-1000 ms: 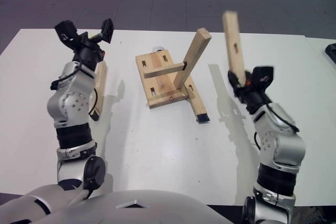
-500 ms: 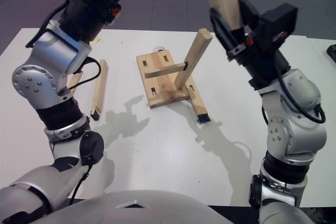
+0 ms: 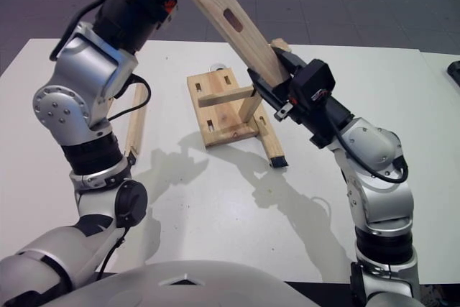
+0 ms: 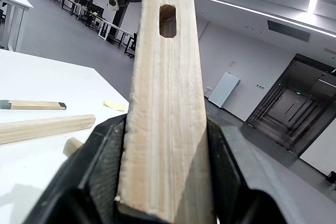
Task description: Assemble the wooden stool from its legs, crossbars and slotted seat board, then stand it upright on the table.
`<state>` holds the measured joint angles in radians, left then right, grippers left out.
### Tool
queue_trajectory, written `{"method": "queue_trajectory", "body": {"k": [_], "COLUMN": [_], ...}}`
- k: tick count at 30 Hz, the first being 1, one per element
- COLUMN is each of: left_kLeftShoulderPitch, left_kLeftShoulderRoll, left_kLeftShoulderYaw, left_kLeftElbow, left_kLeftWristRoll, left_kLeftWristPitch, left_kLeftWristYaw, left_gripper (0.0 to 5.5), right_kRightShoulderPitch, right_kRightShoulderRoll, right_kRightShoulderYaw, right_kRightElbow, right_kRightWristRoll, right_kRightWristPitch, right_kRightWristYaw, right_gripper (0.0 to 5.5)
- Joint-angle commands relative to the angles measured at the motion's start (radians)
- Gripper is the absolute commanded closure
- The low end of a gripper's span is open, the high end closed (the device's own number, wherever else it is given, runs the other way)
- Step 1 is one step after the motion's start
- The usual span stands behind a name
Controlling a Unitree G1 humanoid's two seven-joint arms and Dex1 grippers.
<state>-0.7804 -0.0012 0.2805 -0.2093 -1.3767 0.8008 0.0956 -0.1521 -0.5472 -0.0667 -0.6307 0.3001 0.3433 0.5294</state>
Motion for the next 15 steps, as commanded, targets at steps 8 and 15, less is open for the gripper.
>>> {"method": "queue_trajectory", "body": {"k": [8,15], "left_kLeftShoulderPitch": [0.053,0.061], "left_kLeftShoulderRoll": [0.042,0.054], "left_kLeftShoulderYaw": [-0.070,-0.072], "left_kLeftElbow": [0.001,-0.007], "left_kLeftWristRoll": [0.045,0.043], "left_kLeftWristPitch": [-0.003,-0.011], "left_kLeftWristYaw": [-0.024,-0.011], "left_gripper": [2.46,3.73], "right_kRightShoulderPitch": [-0.009,-0.013], "right_kRightShoulderRoll": [-0.009,-0.003], "right_kRightShoulderYaw": [0.038,0.034], "right_kRightElbow": [0.042,0.054], "right_kRightWristRoll": [-0.045,-0.059], "right_kRightWristPitch": [-0.029,-0.028], "right_kRightWristYaw": [0.023,0.010], "right_gripper": [3.44,3.44]}}
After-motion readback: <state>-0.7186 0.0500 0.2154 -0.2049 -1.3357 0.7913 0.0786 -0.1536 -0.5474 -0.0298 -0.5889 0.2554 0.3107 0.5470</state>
